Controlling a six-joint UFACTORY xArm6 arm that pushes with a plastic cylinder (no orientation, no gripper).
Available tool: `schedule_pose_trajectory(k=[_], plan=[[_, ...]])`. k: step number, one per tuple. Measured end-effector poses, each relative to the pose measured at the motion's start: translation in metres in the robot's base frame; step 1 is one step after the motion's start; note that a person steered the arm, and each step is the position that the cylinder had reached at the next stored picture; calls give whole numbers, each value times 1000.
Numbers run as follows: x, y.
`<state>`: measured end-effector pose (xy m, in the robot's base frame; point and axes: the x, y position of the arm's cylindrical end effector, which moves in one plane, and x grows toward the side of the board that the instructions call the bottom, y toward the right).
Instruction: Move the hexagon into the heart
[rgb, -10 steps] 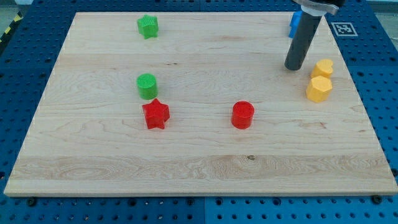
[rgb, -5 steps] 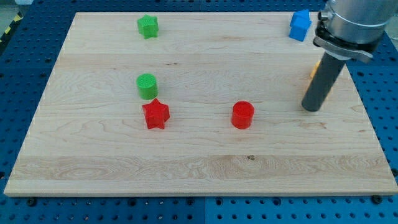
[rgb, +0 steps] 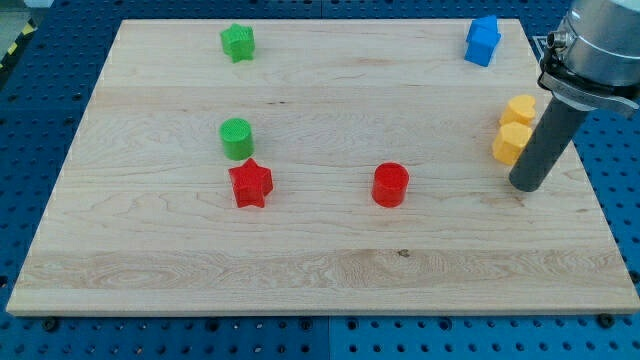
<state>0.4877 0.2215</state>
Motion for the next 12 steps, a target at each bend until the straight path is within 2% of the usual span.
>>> schedule_pose_trajectory(k=[12], plan=[[-43, -16]])
